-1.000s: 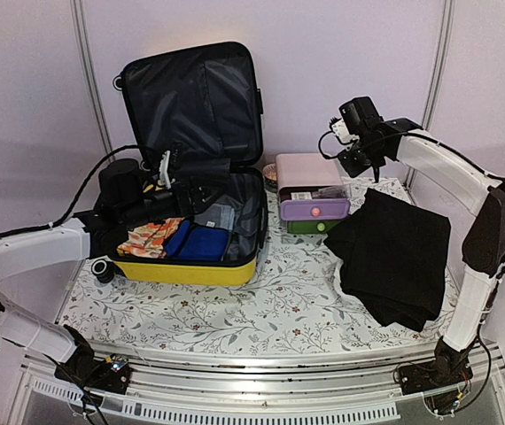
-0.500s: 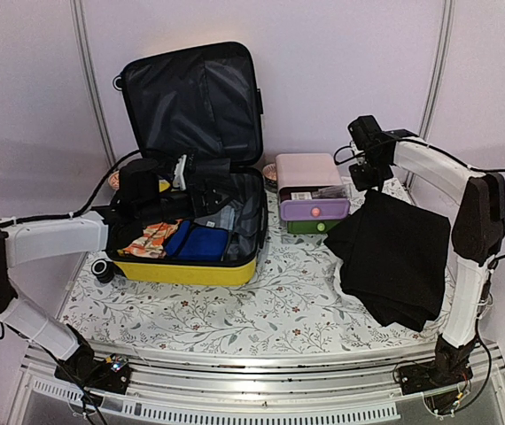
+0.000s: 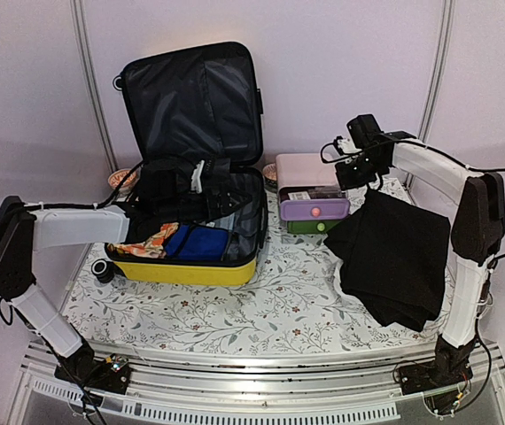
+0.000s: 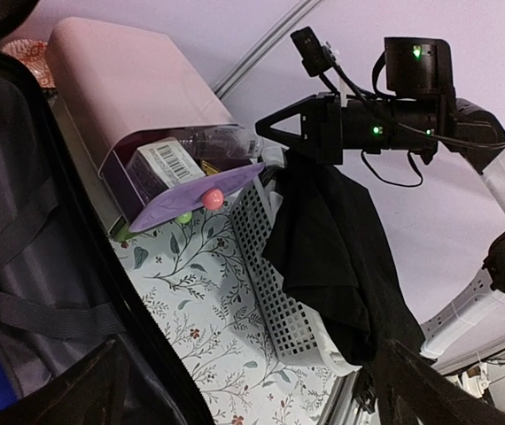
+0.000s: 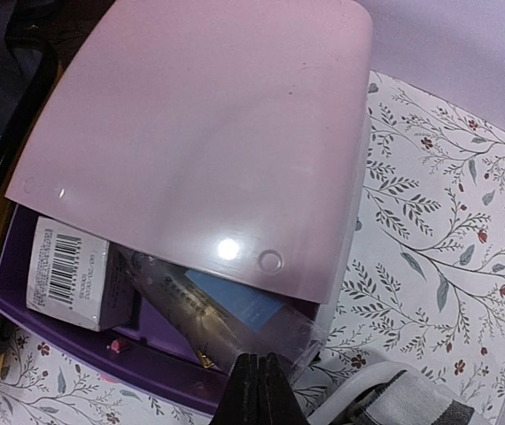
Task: Open, take out, and arrange the luggage
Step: Adjust the makeup in the drawer.
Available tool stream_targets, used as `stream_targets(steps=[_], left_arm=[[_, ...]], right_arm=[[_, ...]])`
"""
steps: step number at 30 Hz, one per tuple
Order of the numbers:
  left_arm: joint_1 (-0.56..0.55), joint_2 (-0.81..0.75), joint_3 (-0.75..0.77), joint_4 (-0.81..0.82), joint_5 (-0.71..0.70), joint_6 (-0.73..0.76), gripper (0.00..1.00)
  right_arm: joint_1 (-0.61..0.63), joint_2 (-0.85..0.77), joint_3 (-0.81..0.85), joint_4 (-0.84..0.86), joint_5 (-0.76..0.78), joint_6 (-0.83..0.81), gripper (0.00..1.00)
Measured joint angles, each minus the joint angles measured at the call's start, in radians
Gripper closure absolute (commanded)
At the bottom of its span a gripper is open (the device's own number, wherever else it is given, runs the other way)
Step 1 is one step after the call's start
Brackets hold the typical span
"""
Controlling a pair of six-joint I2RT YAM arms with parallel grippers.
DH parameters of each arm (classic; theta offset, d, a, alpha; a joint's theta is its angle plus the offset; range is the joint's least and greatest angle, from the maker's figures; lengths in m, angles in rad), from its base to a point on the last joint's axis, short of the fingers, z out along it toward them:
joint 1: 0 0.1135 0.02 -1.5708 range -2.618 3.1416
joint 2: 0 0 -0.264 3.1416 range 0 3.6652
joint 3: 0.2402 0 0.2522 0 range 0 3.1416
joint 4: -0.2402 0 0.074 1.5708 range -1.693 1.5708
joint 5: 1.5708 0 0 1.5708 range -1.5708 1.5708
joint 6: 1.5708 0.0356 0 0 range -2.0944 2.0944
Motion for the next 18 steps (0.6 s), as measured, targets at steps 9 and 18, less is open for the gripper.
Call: stream_targets(steps=[9,18], left_arm=[[0.0,0.0,0.0,0.005,0.005,-0.004,0.02],[0.0,-0.011,0.0,0.006,0.005,-0.004,0.02]], right_arm=[[0.0,0.019,-0.016,0.031,-0.071,0.005,0.85],[0.0,-0.026,-0.019,0.022,-0.178,-0.109,0.97]])
